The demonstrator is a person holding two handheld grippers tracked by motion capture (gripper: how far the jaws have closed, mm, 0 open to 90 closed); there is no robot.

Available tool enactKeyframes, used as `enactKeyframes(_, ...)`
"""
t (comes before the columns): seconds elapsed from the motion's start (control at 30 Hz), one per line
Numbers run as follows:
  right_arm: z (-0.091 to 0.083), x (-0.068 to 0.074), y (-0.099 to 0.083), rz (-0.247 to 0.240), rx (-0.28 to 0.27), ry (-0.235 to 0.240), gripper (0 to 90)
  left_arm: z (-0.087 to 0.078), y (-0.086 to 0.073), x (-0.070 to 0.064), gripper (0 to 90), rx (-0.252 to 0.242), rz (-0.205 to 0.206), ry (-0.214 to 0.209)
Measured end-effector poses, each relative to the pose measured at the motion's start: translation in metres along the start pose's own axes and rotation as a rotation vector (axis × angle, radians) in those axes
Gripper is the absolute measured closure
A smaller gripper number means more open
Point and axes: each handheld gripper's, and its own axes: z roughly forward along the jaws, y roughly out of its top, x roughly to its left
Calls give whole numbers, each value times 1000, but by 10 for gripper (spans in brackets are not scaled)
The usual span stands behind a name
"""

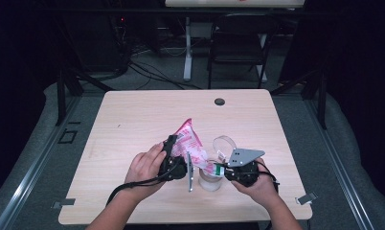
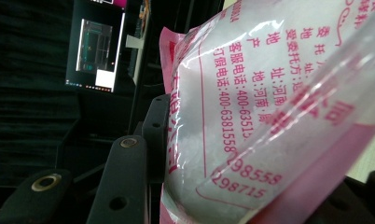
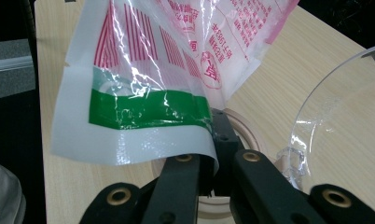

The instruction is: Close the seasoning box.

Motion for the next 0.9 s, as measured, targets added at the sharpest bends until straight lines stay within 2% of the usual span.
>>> enactKeyframes(0.9,0,0,0,-2,-1,-2,900,-1,1,2,615,-4,6,3)
